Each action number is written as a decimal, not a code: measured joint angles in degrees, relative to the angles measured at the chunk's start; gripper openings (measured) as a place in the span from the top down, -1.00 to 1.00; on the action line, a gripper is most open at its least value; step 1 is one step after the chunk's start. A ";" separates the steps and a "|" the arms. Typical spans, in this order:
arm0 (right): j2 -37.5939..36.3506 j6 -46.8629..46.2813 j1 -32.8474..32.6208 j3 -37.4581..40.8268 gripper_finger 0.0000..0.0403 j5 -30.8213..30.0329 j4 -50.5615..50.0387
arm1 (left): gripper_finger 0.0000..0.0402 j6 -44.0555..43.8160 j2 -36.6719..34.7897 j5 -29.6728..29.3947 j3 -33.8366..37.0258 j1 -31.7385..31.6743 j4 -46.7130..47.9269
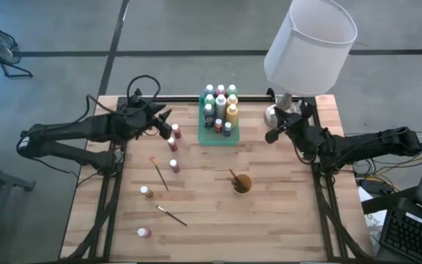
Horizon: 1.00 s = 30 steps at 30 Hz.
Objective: Pick & Place Paint Supplies
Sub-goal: Put the orange paintbrush into the yellow cup
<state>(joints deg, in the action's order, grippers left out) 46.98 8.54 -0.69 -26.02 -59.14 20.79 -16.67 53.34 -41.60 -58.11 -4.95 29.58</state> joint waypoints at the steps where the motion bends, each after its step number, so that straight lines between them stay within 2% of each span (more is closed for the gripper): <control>1: -0.03 -2.13 0.00 -0.02 0.96 2.45 -1.64 | 0.31 0.03 -0.01 0.18 0.11 0.00 0.26; 8: -0.11 -10.57 -0.02 -0.02 0.96 21.77 -10.00 | 0.31 -2.74 0.71 2.84 0.24 -0.02 4.90; 11: -0.11 -11.31 -0.07 -0.02 0.96 26.34 -12.66 | 0.31 -8.52 1.12 5.10 0.25 0.00 7.49; 14: -0.11 -10.64 -0.04 -0.02 0.96 25.66 -13.81 | 0.31 -15.05 1.56 5.48 0.27 0.00 9.33; 19: -0.11 -14.35 -0.04 0.34 0.96 24.58 -14.66 | 0.31 -20.98 2.67 4.25 0.29 0.00 12.58; 24: -0.09 -15.63 0.00 2.18 0.96 24.20 -15.59 | 0.31 -31.94 3.34 2.58 0.29 0.93 22.85; 30: -0.04 -14.45 0.00 2.19 0.96 16.50 -15.49 | 0.31 -43.14 3.45 0.08 0.29 3.92 33.99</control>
<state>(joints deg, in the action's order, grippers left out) 46.94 -5.91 -0.69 -23.84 -42.64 5.30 -59.80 56.80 -41.52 -57.82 -1.03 63.58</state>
